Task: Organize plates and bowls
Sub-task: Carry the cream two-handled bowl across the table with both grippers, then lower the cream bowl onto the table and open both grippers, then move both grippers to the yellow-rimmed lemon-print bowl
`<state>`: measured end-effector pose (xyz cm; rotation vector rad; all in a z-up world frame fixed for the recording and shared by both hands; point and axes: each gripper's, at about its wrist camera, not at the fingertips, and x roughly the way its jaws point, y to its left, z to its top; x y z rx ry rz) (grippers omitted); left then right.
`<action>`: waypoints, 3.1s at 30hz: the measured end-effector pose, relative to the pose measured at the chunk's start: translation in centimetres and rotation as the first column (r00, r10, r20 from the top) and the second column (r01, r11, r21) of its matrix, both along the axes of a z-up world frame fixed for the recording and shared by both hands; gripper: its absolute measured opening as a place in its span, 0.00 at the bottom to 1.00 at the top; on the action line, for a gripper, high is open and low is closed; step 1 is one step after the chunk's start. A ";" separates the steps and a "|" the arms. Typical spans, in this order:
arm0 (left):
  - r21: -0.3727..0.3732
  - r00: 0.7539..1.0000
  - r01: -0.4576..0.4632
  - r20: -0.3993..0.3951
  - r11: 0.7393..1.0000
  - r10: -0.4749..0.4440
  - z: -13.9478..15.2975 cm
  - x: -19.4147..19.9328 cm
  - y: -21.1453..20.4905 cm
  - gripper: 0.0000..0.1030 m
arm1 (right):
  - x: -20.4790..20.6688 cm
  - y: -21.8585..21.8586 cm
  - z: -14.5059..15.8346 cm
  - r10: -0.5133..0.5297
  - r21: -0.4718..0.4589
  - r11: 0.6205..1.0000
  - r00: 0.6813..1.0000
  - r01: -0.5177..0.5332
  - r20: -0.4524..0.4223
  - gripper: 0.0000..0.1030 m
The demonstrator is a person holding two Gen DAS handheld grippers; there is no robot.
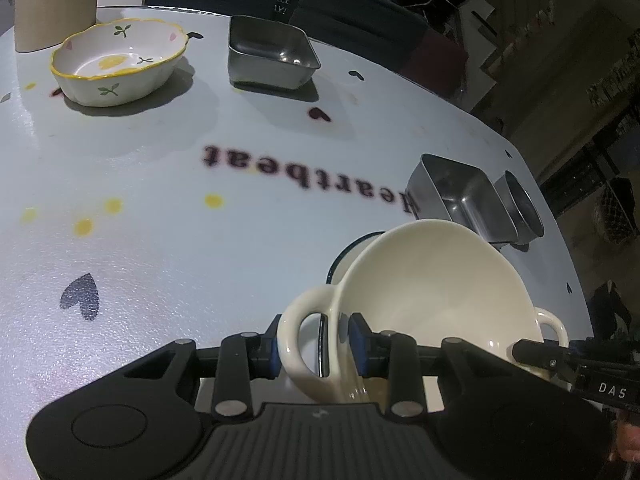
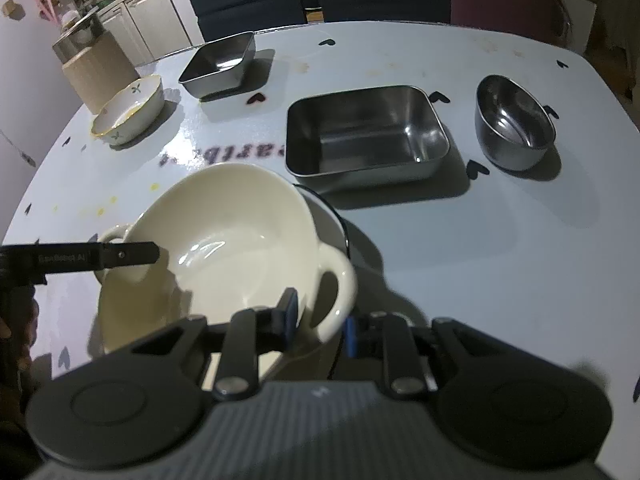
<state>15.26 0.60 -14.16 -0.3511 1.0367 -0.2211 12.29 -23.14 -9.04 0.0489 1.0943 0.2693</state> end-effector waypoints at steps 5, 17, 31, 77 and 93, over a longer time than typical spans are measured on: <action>0.020 1.000 0.021 0.011 1.000 -0.021 0.1 0.0 -0.3 0.34 | -0.1 0.2 0.0 0.019 -0.029 0.999 1.000 -0.018 0.003 0.29; 0.052 0.998 0.052 0.028 0.997 -0.054 0.6 -0.2 -0.9 0.34 | -0.2 0.6 -0.6 0.050 -0.141 0.989 0.999 -0.051 -0.007 0.40; 0.075 0.998 0.057 0.013 0.996 -0.059 0.8 -0.3 -1.1 0.37 | 0.3 0.0 -0.9 0.033 -0.114 0.993 0.999 -0.034 -0.015 0.46; 0.140 0.997 0.054 0.054 0.989 -0.062 4.2 -3.6 -2.4 1.00 | -2.0 -1.7 1.0 -0.039 0.006 0.999 0.996 0.039 0.081 0.93; 0.118 0.979 0.064 0.187 0.991 -0.085 9.0 -6.5 -2.5 1.00 | -5.2 -1.8 5.5 -0.068 0.046 0.997 0.972 0.059 0.225 0.99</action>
